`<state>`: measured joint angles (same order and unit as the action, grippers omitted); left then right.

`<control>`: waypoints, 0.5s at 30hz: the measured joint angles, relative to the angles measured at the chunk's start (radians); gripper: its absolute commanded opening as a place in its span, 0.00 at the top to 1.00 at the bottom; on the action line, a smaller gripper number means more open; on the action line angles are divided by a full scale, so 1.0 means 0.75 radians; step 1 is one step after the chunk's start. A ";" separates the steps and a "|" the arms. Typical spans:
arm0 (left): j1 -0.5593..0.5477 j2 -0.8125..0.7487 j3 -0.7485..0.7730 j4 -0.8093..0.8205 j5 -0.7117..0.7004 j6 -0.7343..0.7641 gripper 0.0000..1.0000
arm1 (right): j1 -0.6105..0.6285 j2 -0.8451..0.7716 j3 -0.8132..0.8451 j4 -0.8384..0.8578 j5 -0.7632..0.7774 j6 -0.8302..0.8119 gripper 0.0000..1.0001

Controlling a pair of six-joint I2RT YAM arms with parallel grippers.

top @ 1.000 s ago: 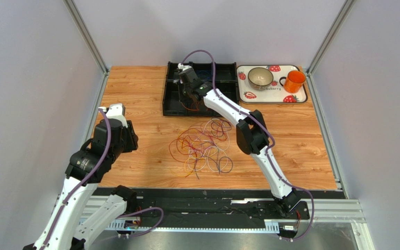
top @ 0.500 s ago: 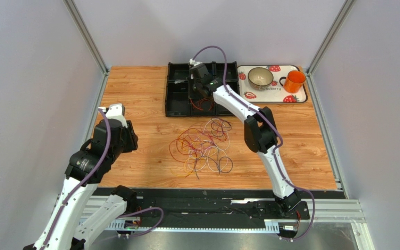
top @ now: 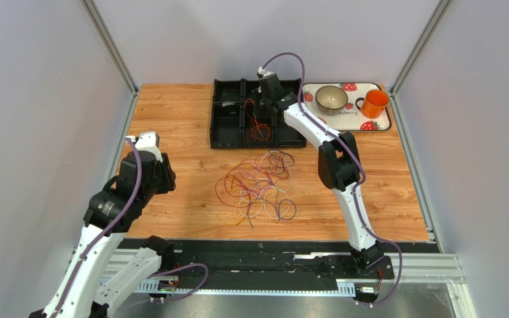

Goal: Untangle the cables
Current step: Place the cable in the bin.

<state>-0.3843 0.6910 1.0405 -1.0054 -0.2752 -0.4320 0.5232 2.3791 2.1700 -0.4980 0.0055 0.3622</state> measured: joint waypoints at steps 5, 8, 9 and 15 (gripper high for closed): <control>0.000 0.009 0.000 0.000 -0.001 -0.001 0.59 | 0.009 0.007 -0.016 0.023 -0.050 0.007 1.00; 0.000 0.015 0.000 0.000 -0.001 0.000 0.59 | 0.011 0.015 -0.016 0.030 -0.057 0.009 1.00; 0.000 0.016 0.000 0.000 -0.001 0.000 0.59 | 0.011 0.020 -0.016 0.034 -0.057 0.008 1.00; 0.000 0.017 0.000 0.000 -0.001 -0.001 0.59 | 0.008 0.063 -0.016 0.043 -0.052 0.001 1.00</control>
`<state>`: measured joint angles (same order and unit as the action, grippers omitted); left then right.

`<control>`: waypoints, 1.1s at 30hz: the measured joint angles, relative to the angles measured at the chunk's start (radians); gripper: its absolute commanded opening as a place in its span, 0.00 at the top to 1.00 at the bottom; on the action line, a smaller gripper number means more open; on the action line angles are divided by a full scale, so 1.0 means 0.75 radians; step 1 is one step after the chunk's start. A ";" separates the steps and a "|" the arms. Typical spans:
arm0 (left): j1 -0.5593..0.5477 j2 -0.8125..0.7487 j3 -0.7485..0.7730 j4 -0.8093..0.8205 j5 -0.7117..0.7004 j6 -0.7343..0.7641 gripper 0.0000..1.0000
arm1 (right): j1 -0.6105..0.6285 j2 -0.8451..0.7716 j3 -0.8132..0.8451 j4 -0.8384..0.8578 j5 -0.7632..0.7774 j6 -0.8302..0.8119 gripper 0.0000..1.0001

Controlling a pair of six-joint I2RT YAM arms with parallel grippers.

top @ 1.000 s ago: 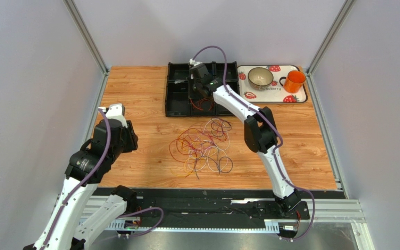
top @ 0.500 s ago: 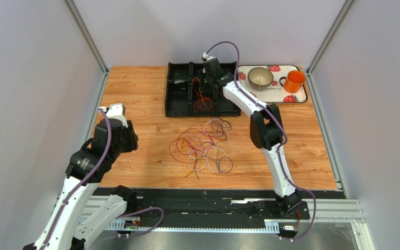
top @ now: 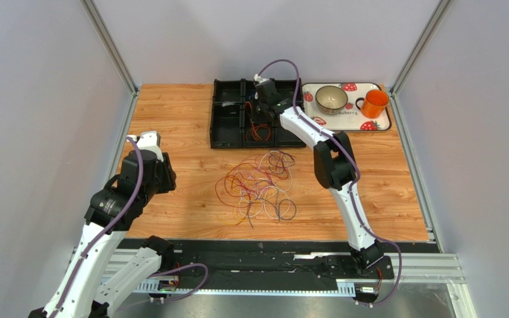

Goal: Untangle the cables
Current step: Place the cable in the bin.

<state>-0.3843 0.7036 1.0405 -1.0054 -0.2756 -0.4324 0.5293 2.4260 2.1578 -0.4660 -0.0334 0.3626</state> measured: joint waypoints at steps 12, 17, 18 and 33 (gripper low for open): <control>0.000 0.001 0.000 0.000 -0.001 0.000 0.59 | -0.021 0.055 0.000 -0.013 0.055 -0.027 1.00; 0.000 0.001 0.000 0.000 -0.004 0.000 0.59 | -0.030 0.055 -0.001 -0.027 0.115 -0.041 1.00; 0.000 0.001 0.000 0.000 -0.005 0.000 0.59 | -0.031 0.055 -0.001 -0.035 0.125 -0.044 1.00; 0.000 0.001 0.000 0.000 -0.010 0.000 0.59 | -0.029 0.047 0.001 -0.146 0.184 -0.048 0.66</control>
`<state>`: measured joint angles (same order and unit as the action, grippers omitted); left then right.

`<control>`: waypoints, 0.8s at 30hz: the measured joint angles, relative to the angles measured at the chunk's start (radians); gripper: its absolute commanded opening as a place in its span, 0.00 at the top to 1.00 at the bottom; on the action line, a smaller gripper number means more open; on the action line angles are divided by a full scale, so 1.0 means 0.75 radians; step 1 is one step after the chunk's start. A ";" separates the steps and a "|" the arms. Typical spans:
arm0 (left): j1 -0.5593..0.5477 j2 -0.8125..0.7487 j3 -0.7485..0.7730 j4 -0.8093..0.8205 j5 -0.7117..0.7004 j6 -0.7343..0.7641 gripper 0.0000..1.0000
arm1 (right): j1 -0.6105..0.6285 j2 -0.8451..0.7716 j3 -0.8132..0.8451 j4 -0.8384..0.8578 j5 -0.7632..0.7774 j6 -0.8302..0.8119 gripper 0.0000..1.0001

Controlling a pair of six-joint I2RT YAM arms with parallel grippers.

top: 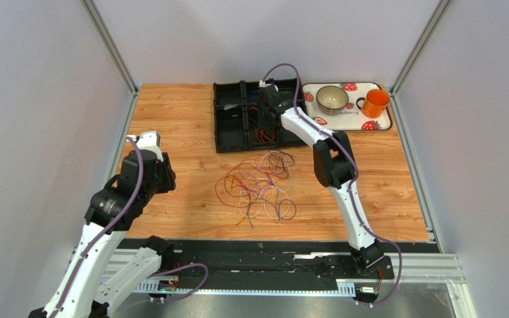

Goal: Untangle the cables
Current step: Place the cable in the bin.

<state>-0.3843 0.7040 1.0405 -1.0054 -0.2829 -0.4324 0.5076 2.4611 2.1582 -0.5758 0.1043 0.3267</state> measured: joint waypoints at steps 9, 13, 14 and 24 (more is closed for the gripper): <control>0.000 -0.007 0.000 -0.001 -0.002 0.000 0.59 | 0.002 -0.034 0.056 -0.081 -0.001 -0.004 0.46; 0.000 -0.008 0.000 -0.001 -0.006 0.000 0.59 | -0.001 -0.069 0.056 -0.106 -0.001 -0.003 0.43; 0.000 -0.008 0.000 -0.001 -0.006 0.000 0.59 | -0.001 -0.079 0.056 -0.107 -0.002 -0.003 0.43; 0.000 -0.010 0.000 -0.001 -0.010 0.000 0.59 | -0.001 -0.216 0.056 -0.151 -0.050 -0.003 0.39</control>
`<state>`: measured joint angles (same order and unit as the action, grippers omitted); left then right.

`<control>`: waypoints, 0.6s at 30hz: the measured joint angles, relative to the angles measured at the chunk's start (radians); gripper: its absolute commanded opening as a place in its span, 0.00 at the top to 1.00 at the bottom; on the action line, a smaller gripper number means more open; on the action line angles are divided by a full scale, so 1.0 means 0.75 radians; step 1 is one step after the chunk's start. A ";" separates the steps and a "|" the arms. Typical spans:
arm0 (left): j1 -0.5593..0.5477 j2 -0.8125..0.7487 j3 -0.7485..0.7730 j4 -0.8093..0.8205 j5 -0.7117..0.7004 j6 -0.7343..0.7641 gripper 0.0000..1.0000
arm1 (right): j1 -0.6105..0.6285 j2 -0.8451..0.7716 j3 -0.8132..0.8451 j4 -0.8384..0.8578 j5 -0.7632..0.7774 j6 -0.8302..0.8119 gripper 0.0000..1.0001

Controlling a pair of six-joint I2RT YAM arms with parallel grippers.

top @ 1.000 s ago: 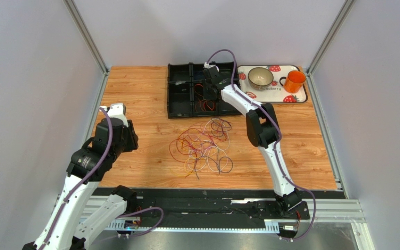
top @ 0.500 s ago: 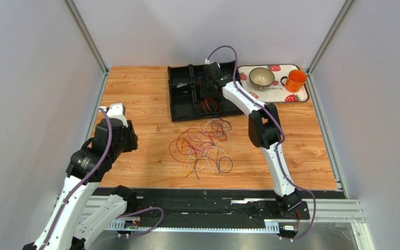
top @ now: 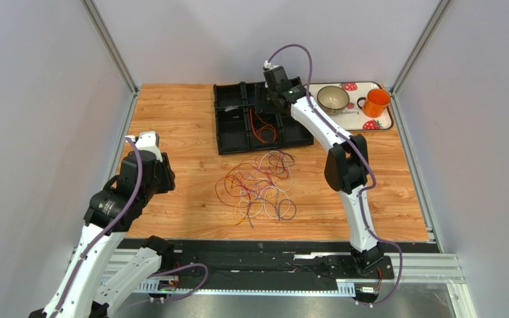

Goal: Untangle the cables
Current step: Place the cable in the bin, then untie the cable.

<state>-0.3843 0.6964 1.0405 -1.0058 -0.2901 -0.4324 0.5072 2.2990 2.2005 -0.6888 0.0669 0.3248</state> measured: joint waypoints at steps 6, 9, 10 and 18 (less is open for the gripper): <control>0.000 0.000 0.000 0.000 -0.001 -0.001 0.59 | 0.000 -0.165 -0.024 -0.012 -0.008 -0.001 0.39; 0.000 -0.003 0.000 0.000 -0.001 -0.001 0.59 | 0.000 -0.307 -0.119 0.004 -0.007 0.000 0.40; 0.000 -0.005 0.000 0.000 -0.001 -0.001 0.59 | 0.000 -0.358 -0.168 0.021 -0.007 0.001 0.40; -0.026 0.088 0.000 0.002 0.009 -0.034 0.59 | 0.000 -0.696 -0.684 0.120 -0.021 0.036 0.40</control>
<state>-0.4038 0.7624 1.0405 -1.0042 -0.2836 -0.4580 0.5072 1.7771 1.6878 -0.5991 0.0509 0.3519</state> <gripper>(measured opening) 0.411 0.601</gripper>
